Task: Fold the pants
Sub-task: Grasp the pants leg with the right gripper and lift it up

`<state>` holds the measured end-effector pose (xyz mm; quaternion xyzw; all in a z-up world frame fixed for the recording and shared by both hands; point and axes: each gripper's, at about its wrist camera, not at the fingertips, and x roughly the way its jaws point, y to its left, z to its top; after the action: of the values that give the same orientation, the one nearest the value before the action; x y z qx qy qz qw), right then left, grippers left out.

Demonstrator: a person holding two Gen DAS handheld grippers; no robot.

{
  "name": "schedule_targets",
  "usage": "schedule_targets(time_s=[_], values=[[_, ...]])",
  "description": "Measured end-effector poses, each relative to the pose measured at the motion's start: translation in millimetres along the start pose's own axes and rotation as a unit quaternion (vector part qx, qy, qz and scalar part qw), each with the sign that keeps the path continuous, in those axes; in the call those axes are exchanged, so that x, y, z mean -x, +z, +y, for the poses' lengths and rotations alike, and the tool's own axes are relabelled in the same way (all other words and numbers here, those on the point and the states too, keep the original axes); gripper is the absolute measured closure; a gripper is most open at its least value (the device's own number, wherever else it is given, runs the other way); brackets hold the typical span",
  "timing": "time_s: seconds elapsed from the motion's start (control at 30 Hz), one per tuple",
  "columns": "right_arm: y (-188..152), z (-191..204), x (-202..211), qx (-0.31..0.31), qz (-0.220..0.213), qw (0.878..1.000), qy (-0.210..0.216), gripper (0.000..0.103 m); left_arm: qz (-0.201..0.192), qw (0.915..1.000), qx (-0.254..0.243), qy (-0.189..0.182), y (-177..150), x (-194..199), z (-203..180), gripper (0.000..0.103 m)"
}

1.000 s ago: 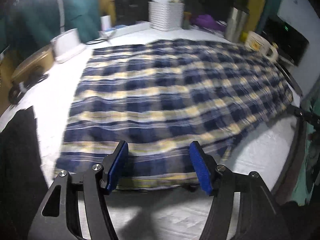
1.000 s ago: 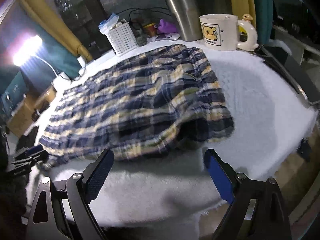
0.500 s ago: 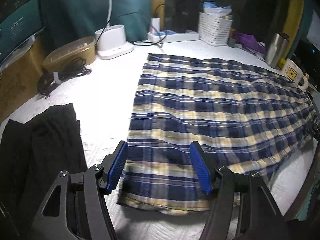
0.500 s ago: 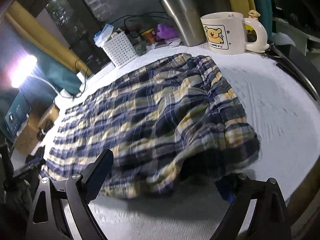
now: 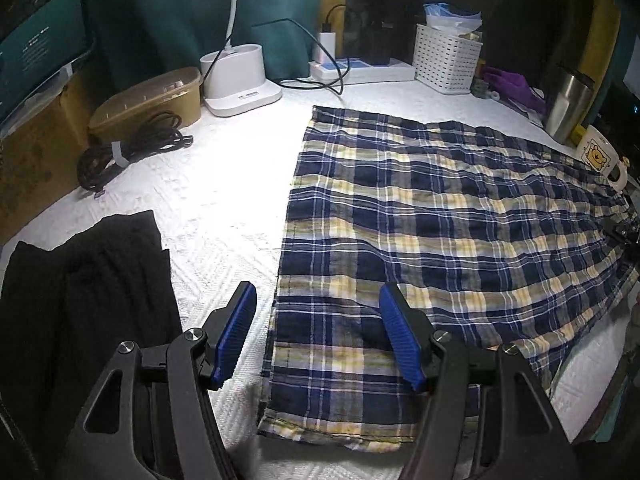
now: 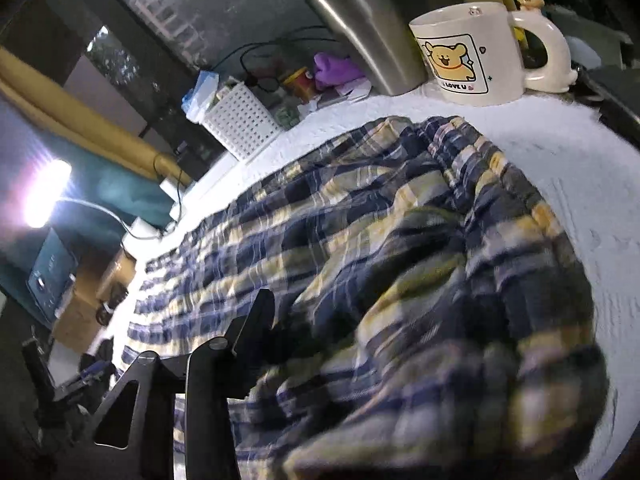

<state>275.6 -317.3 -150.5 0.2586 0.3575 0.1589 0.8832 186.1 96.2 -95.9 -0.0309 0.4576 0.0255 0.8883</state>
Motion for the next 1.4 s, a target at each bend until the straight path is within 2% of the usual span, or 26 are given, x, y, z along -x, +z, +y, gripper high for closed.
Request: schedule_targets(time_s=[0.1, 0.3, 0.5, 0.57, 0.6, 0.7, 1.0, 1.4], values=[[0, -5, 1, -0.005, 0.000, 1.000, 0.006, 0.062, 0.002, 1.0000, -0.002, 0.001, 0, 0, -2, 0.039], [2, -13, 3, -0.024, 0.000, 1.000, 0.015, 0.062, 0.002, 0.9999, -0.015, -0.003, 1, 1, -15, 0.039], [8, -9, 3, -0.010, -0.013, 1.000, -0.005, 0.062, 0.000, 0.9997, -0.023, -0.006, 2, 3, -22, 0.039], [9, -6, 6, 0.007, -0.018, 1.000, 0.000, 0.072, -0.002, 0.9997, -0.022, -0.004, 2, 6, -22, 0.039], [9, -6, 7, 0.012, -0.020, 1.000, -0.003, 0.084, -0.002, 0.9998, -0.022, -0.003, 2, 7, -21, 0.039], [9, -10, 14, 0.019, -0.032, 0.999, -0.006, 0.091, -0.004, 0.9998, -0.018, 0.000, 3, 9, -18, 0.039], [9, -11, 36, 0.041, -0.053, 0.998, -0.016, 0.096, -0.013, 0.9995, -0.028, -0.007, 5, 15, -22, 0.039], [14, -35, 77, 0.024, -0.090, 0.995, -0.048, 0.097, -0.025, 0.9988, -0.040, -0.013, 6, 22, -26, 0.039]])
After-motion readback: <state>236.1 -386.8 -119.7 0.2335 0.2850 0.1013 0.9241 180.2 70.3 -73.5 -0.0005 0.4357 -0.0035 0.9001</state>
